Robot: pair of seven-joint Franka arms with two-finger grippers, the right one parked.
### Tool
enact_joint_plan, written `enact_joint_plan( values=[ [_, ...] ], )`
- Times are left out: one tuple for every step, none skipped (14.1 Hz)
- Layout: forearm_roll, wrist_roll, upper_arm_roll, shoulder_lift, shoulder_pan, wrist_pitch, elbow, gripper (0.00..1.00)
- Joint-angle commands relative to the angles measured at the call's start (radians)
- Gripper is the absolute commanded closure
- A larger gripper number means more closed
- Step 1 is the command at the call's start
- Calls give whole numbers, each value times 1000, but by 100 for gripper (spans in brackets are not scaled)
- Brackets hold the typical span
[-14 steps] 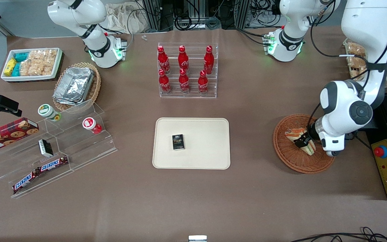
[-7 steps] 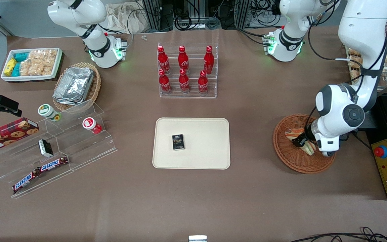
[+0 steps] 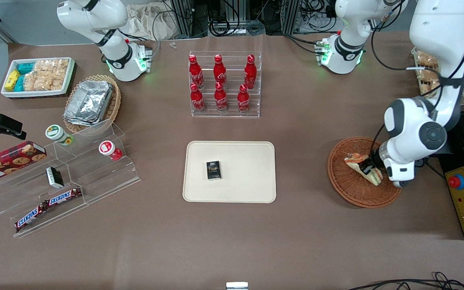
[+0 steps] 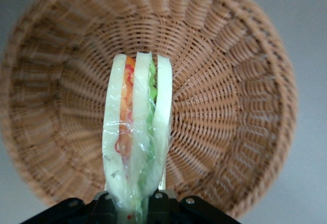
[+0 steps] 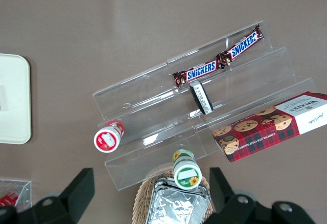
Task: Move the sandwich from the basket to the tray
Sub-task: 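Lift the sandwich with the left gripper and carry it over the cream tray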
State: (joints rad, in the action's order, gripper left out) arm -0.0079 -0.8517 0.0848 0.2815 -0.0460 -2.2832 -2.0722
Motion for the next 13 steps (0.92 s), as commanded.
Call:
enact_joint_plan(
  values=[
    [17, 11, 10, -126, 15, 183, 53, 99],
    [14, 28, 18, -146, 24, 241, 84, 99],
    [10, 43, 38, -159, 29, 292, 121, 99],
    [2, 61, 65, -160, 31, 342, 162, 100],
    [-3, 72, 108, -159, 31, 388, 206, 100],
    [-3, 74, 156, -150, 31, 419, 242, 100],
    [-4, 54, 205, -137, 32, 433, 260, 100],
    [-3, 43, 251, -130, 32, 435, 262, 100],
    [-3, 42, 280, -121, 32, 427, 259, 100],
    [2, 58, 309, -107, 35, 421, 261, 100],
    [6, 60, 338, -88, 41, 407, 264, 100],
    [9, 60, 361, -73, 49, 369, 264, 100],
    [14, 60, 381, -59, 70, 328, 261, 100]
  ],
)
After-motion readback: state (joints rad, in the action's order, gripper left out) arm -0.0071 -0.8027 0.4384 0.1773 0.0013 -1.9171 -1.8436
